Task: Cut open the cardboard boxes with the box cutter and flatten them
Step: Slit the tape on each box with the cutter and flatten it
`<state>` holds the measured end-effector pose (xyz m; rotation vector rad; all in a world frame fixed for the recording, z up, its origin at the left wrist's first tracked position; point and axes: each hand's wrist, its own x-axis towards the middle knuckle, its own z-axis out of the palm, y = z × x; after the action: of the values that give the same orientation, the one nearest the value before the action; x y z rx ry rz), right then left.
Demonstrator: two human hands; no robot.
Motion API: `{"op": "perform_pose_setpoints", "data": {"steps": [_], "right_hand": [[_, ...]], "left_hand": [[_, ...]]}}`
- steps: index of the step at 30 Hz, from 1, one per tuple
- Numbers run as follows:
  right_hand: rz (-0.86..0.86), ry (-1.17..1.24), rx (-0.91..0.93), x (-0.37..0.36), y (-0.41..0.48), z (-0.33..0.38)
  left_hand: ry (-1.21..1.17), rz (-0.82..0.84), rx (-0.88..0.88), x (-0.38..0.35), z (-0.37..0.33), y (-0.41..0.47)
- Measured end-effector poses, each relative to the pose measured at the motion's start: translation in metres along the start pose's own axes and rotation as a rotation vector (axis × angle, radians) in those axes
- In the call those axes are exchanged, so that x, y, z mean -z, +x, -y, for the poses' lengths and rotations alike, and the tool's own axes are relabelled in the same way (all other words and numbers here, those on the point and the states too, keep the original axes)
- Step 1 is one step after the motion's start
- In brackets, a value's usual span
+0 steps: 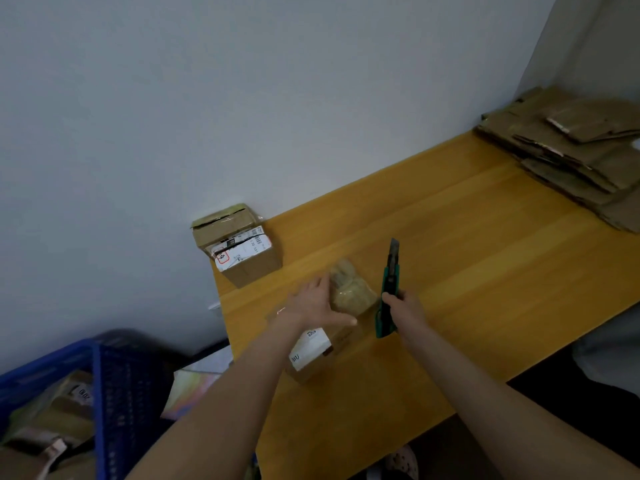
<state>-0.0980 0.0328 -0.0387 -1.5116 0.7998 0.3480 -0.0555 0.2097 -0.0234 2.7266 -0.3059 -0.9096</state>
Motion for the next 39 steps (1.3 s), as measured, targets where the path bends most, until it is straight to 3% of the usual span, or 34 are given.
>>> {"op": "perform_pose_setpoints", "data": {"steps": [4, 11, 17, 20, 24, 30, 39], "right_hand": [[0.027, -0.07, -0.001, 0.006, 0.005, -0.001], [0.032, -0.172, -0.007, 0.015, 0.012, -0.009], [-0.001, -0.258, 0.032, 0.03, 0.016, -0.012], [-0.027, -0.324, 0.095, 0.037, 0.014, -0.014], [-0.085, -0.547, 0.227, 0.049, 0.006, -0.018], [-0.173, -0.918, 0.408, 0.068, -0.008, -0.023], [-0.077, -1.055, 0.457, 0.066, -0.023, -0.023]], "left_hand": [[0.179, -0.017, 0.113, -0.027, -0.025, 0.008], [0.144, -0.019, 0.165, -0.023, -0.027, 0.022], [0.433, -0.1, -0.095, -0.007, -0.032, 0.028], [0.542, -0.062, -0.151, -0.005, -0.028, 0.03], [0.447, 0.002, -0.131, -0.009, -0.024, 0.035], [0.347, -0.052, -0.12, -0.011, -0.021, 0.033], [0.315, -0.075, -0.119, -0.013, -0.021, 0.031]]}}
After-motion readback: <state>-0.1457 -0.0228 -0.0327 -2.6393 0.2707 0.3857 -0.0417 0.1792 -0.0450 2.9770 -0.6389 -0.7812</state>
